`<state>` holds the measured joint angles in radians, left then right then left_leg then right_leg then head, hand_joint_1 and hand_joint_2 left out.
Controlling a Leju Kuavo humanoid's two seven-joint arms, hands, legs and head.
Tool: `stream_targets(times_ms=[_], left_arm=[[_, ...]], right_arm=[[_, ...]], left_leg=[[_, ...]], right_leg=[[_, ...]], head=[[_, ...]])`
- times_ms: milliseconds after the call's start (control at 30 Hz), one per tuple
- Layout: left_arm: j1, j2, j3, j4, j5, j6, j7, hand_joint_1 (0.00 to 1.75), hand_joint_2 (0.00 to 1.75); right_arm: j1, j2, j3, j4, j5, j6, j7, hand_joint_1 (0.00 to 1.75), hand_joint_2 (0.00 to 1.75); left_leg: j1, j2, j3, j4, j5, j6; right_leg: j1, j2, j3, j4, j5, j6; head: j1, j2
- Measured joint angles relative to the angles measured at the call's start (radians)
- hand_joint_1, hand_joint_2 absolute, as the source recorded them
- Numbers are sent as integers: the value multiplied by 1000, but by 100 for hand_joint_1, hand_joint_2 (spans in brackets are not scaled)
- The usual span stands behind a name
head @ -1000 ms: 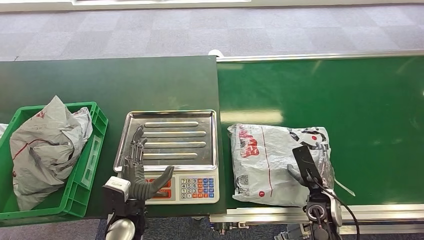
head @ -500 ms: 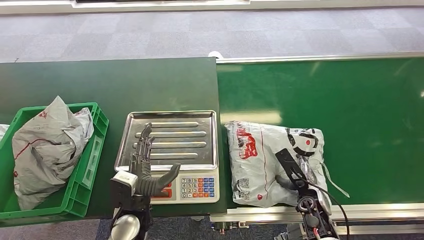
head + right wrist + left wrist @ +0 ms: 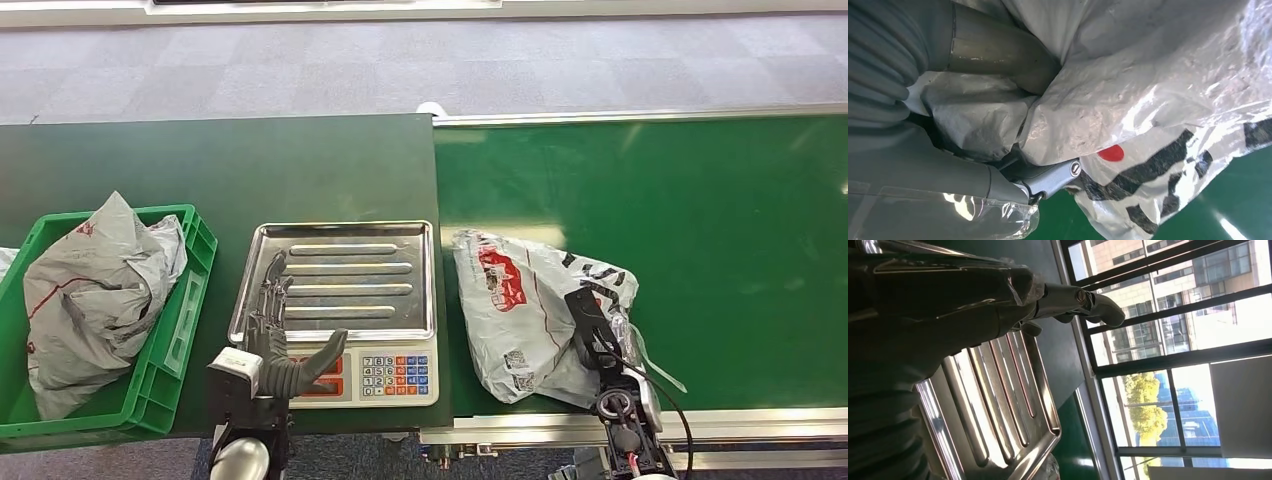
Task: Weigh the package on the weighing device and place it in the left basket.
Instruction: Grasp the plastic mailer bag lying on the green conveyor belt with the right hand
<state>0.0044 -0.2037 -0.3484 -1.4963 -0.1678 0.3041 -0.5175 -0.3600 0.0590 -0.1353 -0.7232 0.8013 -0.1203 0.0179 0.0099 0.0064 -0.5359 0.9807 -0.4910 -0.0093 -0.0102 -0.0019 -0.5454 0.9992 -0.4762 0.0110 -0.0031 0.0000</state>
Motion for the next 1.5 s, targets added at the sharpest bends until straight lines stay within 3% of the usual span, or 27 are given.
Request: stream_targets(times_ms=[300, 400, 533, 700, 800, 1067, 1167, 1500], left_arm=[[18, 0, 19, -24, -9, 2, -4, 0, 175], [26, 0, 26, -36, -18, 18, -24, 0, 175], [40, 1, 51, -91, -36, 52, -78, 0, 175], [22, 3, 90, -172, -64, 102, -136, 0, 175], [-7, 6, 117, -203, -65, 144, -156, 0, 175], [-81, 23, 186, -237, -30, 198, -161, 0, 175], [-91, 29, 201, -239, -19, 204, -163, 0, 175], [-133, 40, 224, -238, 1, 205, -142, 0, 175]], right_arm=[[47, 23, -2, -133, -18, -37, -18, 175, 175], [67, 34, -5, -188, -33, -120, -74, 175, 175], [113, 59, -1, -363, -53, -246, -152, 175, 175], [126, 74, 47, -552, -42, -267, -175, 175, 175], [91, 78, 104, -594, -19, -228, -178, 175, 175], [-40, 95, 274, -590, 21, -17, -140, 175, 175], [-79, 96, 326, -545, 57, 59, -140, 175, 175], [-186, 126, 500, -316, 131, 160, -192, 175, 175]], left_leg=[[0, 0, -5, 0, 0, 0], [0, 0, -6, 0, 0, 0], [0, 0, -8, 0, 0, 0], [0, 1, -9, 0, 1, 0], [0, 0, -9, 0, 2, 0], [0, -1, -9, 0, 4, -1], [0, 0, -10, 0, 4, -1], [0, -1, -11, 0, 5, -1]], right_leg=[[0, 0, -5, 0, 0, 0], [0, 0, -6, 0, 0, 0], [0, 0, -7, 0, 0, 0], [0, 0, -8, 1, 0, 0], [0, 0, -8, 1, 1, 0], [0, -2, -8, 1, 2, -1], [0, -1, -9, 1, 2, -1], [1, -2, -10, 1, 2, -1]], head=[[0, 0], [0, 0], [0, 0], [0, 0], [0, 0], [0, 0], [0, 0], [0, 0]])
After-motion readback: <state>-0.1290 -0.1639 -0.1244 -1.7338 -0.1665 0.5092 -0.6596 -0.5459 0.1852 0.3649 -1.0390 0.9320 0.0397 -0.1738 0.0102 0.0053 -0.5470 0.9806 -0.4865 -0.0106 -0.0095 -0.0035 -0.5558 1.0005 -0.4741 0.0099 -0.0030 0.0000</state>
